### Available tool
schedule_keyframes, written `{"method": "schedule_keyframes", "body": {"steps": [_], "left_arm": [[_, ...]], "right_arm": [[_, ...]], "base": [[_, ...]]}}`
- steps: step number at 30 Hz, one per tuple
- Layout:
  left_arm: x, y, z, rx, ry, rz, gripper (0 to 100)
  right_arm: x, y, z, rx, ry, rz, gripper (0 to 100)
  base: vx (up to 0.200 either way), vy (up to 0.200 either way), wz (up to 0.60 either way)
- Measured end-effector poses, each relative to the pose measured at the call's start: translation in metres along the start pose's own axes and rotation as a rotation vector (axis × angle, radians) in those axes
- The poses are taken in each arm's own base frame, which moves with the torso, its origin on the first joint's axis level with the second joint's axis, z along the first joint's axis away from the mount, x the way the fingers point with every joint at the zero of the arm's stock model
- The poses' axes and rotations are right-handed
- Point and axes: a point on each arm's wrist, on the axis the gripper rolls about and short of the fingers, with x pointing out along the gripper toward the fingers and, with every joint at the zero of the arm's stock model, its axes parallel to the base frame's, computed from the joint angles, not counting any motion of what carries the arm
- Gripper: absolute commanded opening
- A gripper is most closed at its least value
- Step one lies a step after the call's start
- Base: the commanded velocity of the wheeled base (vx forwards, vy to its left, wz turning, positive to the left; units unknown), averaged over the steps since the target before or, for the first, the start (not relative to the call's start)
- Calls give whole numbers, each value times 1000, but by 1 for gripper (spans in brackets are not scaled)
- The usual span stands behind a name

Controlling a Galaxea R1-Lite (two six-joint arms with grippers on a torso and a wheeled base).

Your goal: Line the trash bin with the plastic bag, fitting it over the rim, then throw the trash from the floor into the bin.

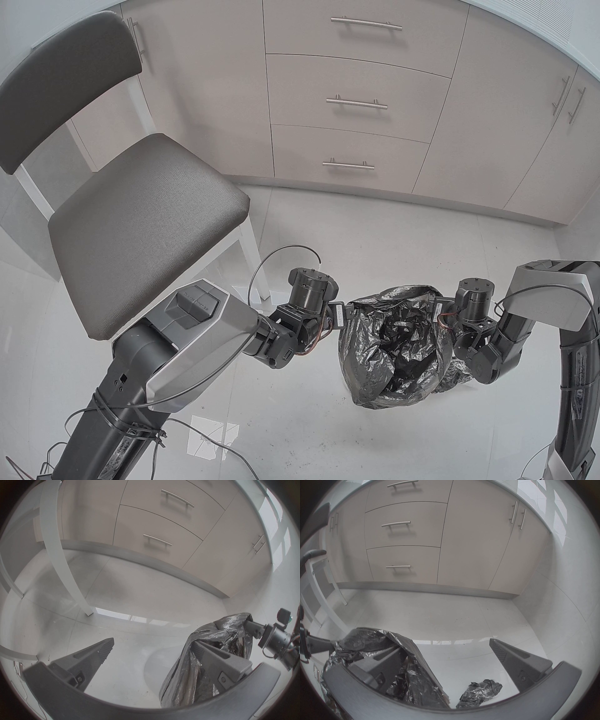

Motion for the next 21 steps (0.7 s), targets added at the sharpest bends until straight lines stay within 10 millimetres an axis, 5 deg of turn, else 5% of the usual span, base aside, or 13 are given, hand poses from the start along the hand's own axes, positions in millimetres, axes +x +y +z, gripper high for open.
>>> {"method": "schedule_keyframes", "body": {"steps": [21], "left_arm": [[7,3,-14,7,31,7,100]], "right_arm": [[34,-4,-14,6,2,-40,100]], "base": [[0,0,0]]}}
